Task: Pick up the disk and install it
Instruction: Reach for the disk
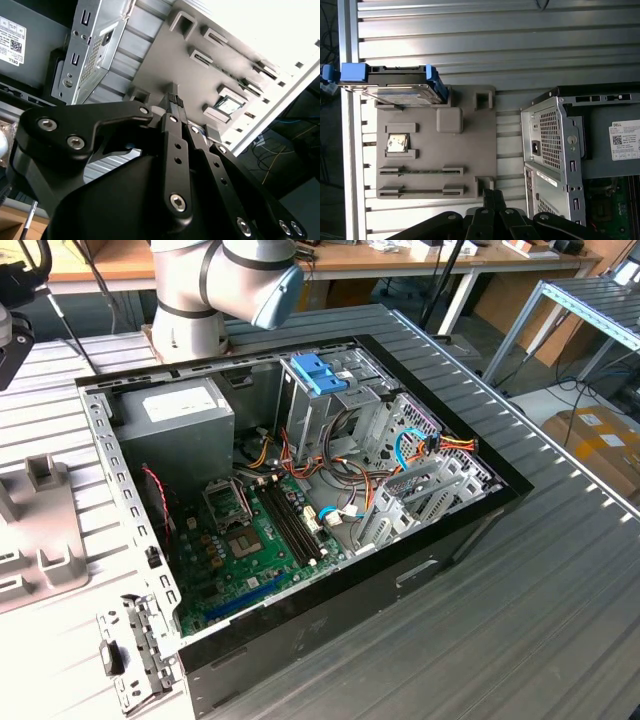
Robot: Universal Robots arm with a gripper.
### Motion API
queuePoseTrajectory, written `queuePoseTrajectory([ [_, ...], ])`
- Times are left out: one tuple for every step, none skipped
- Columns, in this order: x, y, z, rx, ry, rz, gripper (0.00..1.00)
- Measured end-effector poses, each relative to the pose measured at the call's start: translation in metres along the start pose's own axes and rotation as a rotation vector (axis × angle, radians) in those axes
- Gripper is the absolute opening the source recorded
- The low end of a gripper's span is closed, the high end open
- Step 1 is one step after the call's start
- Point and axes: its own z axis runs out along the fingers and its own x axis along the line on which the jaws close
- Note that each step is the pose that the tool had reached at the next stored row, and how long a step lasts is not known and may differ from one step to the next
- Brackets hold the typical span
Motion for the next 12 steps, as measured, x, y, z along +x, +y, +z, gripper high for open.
queuePoseTrajectory([
  [0.0003, 0.0, 0.0, 0.0, 0.0001, 0.0, 0.11],
  [0.0005, -0.0001, 0.0001, 0.0, 0.0, 0.0, 0.11],
  [0.0008, -0.0001, 0.0001, 0.0, 0.0, 0.0, 0.11],
  [0.0011, -0.0001, 0.0002, 0.0, 0.0, 0.0, 0.11],
  [0.0013, -0.0001, 0.0002, 0.0, 0.0, 0.0, 0.11],
  [0.0021, -0.0002, 0.0003, 0.0, 0.0, 0.0, 0.11],
  [0.0031, -0.0003, 0.0004, 0.0, 0.0, 0.0, 0.11],
  [0.0039, -0.0003, 0.0005, 0.0, 0.0001, 0.0, 0.11],
  [0.0044, -0.0004, 0.0005, 0.0, 0.0001, 0.0, 0.11],
  [0.0053, -0.0004, 0.0006, 0.0, 0.0, 0.0, 0.11],
  [0.0058, -0.0005, 0.0007, 0.0, 0.0, 0.0, 0.11],
  [0.0063, -0.0005, 0.0007, 0.0, 0.0, 0.0, 0.11],
])
